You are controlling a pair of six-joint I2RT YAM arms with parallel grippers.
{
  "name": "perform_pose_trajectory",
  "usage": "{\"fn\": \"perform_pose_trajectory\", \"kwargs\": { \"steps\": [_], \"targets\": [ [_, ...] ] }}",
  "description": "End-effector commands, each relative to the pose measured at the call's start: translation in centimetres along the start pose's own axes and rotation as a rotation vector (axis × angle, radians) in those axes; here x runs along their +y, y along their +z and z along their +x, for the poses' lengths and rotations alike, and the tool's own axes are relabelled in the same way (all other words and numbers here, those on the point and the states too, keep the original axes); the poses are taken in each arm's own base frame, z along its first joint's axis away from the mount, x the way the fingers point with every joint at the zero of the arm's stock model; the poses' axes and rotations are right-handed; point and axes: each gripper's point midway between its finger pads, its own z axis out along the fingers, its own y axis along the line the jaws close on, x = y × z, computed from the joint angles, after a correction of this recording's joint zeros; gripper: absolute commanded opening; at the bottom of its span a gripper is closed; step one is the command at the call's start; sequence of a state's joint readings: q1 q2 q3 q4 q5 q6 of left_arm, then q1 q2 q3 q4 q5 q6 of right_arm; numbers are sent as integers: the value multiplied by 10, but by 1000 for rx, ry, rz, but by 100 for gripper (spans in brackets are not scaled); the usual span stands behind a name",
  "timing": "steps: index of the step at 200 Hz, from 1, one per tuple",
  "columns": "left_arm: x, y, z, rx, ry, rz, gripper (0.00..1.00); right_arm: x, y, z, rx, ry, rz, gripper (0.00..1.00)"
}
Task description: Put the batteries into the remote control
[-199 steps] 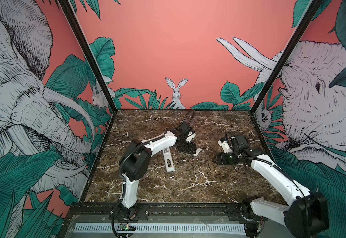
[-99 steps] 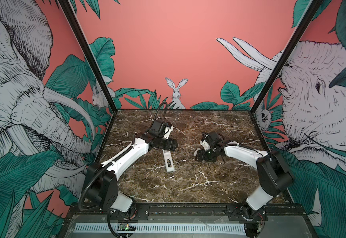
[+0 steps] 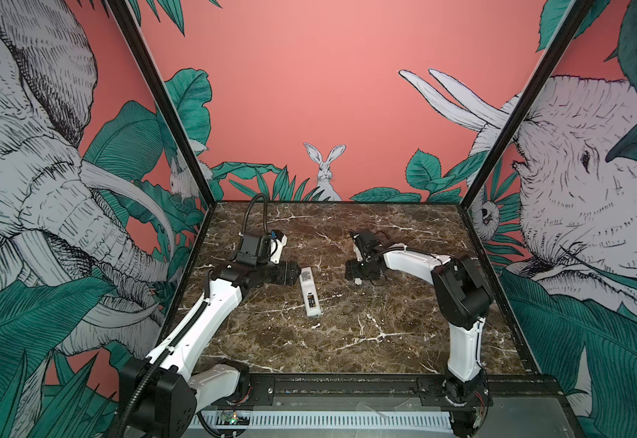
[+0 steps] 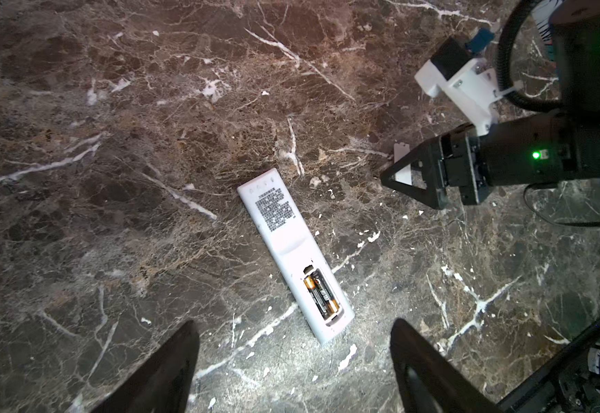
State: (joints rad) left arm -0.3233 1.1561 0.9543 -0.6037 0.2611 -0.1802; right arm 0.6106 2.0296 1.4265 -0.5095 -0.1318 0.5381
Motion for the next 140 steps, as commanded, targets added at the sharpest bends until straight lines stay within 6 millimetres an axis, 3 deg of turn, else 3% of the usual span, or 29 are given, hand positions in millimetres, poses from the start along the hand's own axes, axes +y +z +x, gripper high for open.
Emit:
{"fn": "perform_pose_trajectory", "kwargs": {
  "steps": [1,30,69,86,93,140],
  "targets": [
    [4,2,13,32,-5,8,85,-8,6,11,53,-65,144,73],
    [8,17,8,34,-45,10,85,-9,10,12,66,-121,227,68],
    [11,50,-10,0,-120,40,85,-18,8,17,80,-197,334,50],
    [16,65,-18,-23,-134,30,85,-22,8,18,88,-215,356,47],
    [19,71,-20,-28,-137,23,92,-23,8,19,94,-220,362,47],
    [30,119,-32,-15,-88,28,92,-25,10,18,107,-260,375,41]
  ]
}}
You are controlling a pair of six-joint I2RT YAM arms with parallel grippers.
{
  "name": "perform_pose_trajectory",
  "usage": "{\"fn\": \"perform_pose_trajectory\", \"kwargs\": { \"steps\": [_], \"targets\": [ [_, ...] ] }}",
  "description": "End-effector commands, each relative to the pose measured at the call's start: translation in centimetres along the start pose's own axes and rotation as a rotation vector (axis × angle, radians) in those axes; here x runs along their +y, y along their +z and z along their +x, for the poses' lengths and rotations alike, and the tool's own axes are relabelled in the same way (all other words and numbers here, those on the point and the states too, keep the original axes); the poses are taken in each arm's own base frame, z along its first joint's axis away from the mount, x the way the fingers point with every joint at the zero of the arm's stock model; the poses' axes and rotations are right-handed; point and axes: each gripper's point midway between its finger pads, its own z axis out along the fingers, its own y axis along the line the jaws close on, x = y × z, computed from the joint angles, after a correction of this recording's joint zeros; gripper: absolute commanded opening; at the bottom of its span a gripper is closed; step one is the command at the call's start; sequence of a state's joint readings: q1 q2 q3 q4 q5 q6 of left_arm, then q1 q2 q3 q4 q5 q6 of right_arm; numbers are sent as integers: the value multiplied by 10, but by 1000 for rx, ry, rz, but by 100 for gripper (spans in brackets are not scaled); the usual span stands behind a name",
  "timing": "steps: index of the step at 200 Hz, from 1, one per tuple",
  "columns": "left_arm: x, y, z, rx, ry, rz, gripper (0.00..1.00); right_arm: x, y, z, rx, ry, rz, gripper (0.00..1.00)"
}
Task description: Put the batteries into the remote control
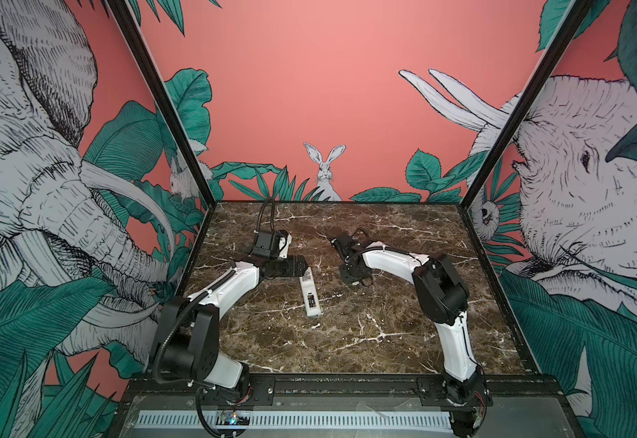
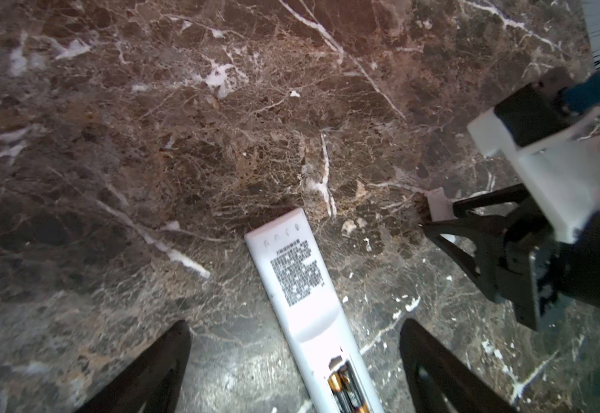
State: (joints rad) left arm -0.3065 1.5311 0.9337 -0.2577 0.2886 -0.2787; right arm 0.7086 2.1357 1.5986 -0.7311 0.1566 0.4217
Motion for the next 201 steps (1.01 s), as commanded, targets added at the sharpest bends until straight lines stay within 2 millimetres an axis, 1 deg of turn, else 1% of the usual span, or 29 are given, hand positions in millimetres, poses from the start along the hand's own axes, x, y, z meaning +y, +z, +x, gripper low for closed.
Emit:
{"fn": "perform_pose_trajectory", "kwargs": {
  "steps": [1,33,50,62,73,96,98,101,105,136,166,201],
  "targets": [
    [-2,14,-25,-60,38,23,92,-10,11,16,71,-52,69,41],
    [-5,40,-34,-48,68,73,92,-9,11,15,67,-75,59,34],
    [-8,49,-39,-47,76,94,92,-6,12,13,63,-72,40,35],
    [-9,54,-41,-42,75,110,92,-5,15,13,68,-69,32,37],
    [-10,58,-40,-30,74,118,92,-6,17,13,74,-63,22,39],
    [-11,64,-36,-12,66,139,93,-4,20,12,75,-62,2,38],
    [-11,64,-36,-13,65,144,93,-5,20,12,75,-62,1,38],
    [-12,64,-35,-10,63,148,98,-5,21,12,78,-64,2,38],
    [-13,65,-34,-6,62,152,99,-5,21,12,77,-64,0,38],
    [-12,64,-20,10,45,163,99,4,22,8,71,-93,-42,36],
    [-15,58,-5,21,32,191,99,8,23,5,57,-110,-57,34],
    [-21,50,8,35,35,223,99,15,22,1,40,-155,-93,25]
  ]
}}
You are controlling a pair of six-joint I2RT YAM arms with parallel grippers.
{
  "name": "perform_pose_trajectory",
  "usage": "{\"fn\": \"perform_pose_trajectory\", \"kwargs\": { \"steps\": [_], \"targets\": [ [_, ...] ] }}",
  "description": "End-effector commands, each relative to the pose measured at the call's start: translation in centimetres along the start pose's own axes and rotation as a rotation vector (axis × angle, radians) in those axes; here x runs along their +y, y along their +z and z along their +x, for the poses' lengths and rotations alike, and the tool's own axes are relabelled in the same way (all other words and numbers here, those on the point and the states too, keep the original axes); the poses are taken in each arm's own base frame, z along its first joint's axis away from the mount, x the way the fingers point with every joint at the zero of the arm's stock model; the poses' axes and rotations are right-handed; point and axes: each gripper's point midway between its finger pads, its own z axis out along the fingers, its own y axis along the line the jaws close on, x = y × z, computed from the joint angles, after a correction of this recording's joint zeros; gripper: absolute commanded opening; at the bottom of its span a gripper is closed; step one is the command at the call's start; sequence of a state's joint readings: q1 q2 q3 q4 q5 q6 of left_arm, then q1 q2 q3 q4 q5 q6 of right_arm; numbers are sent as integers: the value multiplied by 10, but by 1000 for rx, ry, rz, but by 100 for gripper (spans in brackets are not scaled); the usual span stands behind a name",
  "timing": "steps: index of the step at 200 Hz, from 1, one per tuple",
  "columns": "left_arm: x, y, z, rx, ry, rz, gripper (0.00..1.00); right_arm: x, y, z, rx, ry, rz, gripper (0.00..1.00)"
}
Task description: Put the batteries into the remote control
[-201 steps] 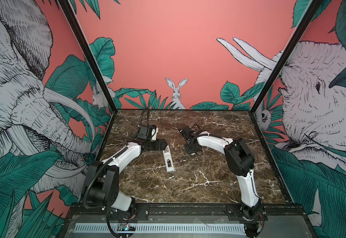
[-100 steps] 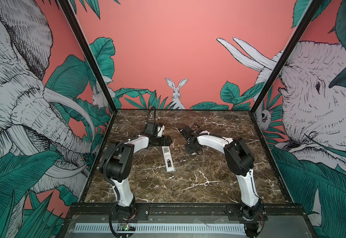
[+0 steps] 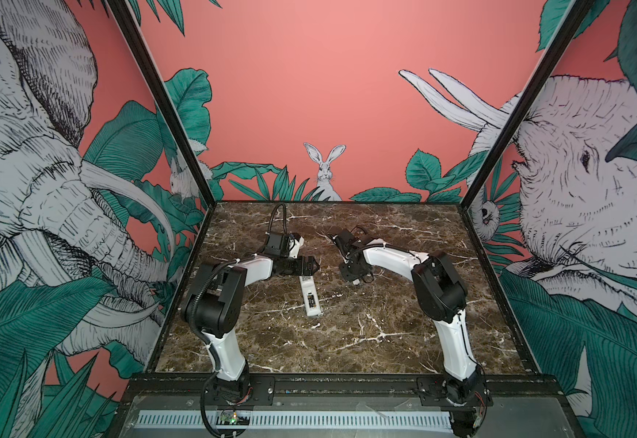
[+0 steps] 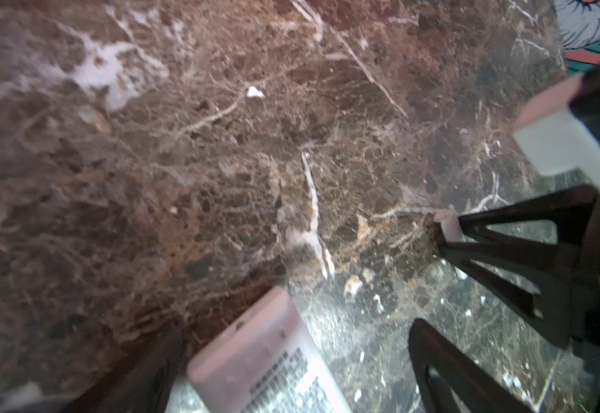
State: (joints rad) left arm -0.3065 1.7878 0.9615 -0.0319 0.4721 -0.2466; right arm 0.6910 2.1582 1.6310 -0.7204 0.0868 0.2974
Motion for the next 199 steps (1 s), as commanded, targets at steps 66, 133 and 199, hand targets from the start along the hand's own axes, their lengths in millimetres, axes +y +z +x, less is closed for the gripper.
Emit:
{"fn": "perform_pose_trajectory", "kwargs": {
  "steps": [66,133,199],
  "targets": [
    [-35,-29,21,-3,30,72,99,28,11,11,-4,-161,-109,13],
    [-29,-25,-14,-49,69,8,99,39,-17,17,-98,-168,-191,10],
    [-31,22,-24,19,72,129,99,38,-61,52,-180,-89,-276,10]
  ]
}}
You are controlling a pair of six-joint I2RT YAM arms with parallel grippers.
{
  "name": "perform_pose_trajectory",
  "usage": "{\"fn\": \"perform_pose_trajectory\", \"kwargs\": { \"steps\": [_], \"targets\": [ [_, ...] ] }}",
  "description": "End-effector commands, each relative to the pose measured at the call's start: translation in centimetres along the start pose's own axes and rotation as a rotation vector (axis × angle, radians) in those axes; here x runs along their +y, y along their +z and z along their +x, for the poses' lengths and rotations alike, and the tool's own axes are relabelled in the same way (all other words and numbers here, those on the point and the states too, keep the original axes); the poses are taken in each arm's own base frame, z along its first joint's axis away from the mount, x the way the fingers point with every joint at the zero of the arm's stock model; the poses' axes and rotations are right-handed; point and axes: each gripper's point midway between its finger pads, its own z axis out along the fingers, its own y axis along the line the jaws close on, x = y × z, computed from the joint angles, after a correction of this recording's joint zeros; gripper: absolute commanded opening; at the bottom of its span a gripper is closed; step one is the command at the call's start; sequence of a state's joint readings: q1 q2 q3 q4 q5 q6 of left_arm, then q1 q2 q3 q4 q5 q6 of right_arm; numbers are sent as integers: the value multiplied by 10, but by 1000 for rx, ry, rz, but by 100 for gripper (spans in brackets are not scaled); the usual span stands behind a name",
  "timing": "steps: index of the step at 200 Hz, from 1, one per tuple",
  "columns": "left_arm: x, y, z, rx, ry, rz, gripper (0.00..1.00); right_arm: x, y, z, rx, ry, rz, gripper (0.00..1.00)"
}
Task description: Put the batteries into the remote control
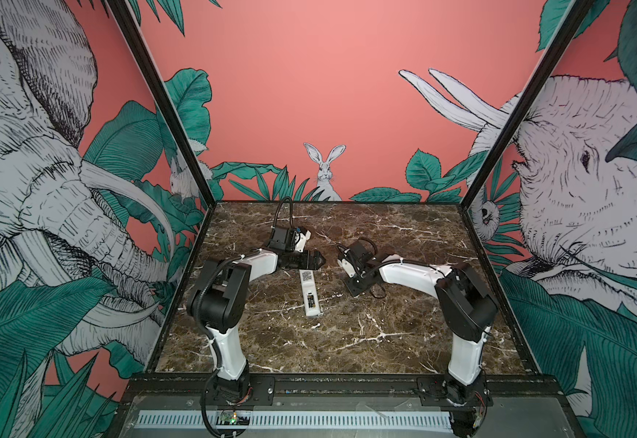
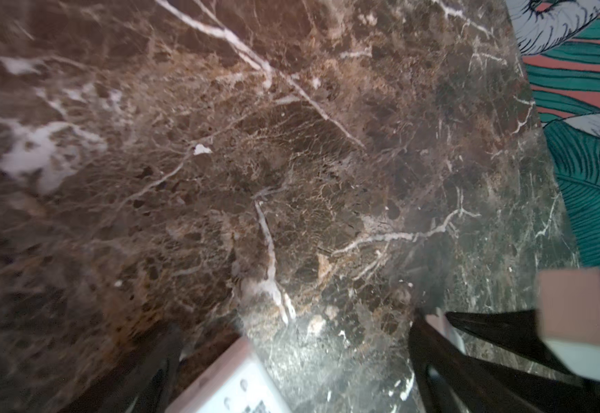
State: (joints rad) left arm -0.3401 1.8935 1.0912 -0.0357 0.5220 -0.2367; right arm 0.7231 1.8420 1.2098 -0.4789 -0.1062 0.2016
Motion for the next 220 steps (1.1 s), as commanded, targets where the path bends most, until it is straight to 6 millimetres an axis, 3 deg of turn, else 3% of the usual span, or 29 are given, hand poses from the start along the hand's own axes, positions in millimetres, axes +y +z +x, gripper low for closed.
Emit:
{"fn": "perform_pose_trajectory", "kwargs": {
  "steps": [1,41,65,142,158,179,220],
  "targets": [
    [-12,0,-3,8,29,60,99,13,-24,-7,-90,26,-48,10],
    [-12,-9,28,36,8,60,99,24,-51,-11,-154,29,-90,10],
    [-15,-22,44,27,-13,59,99,30,-57,-15,-165,0,-79,11],
    [-44,-60,106,18,-60,83,99,22,-23,5,-65,16,12,11],
    [-43,-69,104,-8,-54,47,99,15,-13,13,-17,10,52,11],
    [-32,-86,85,-59,-12,-71,99,17,-5,16,-10,16,43,13],
    [-27,-99,43,-119,-8,-116,99,14,-14,12,-48,19,76,24]
  ]
}}
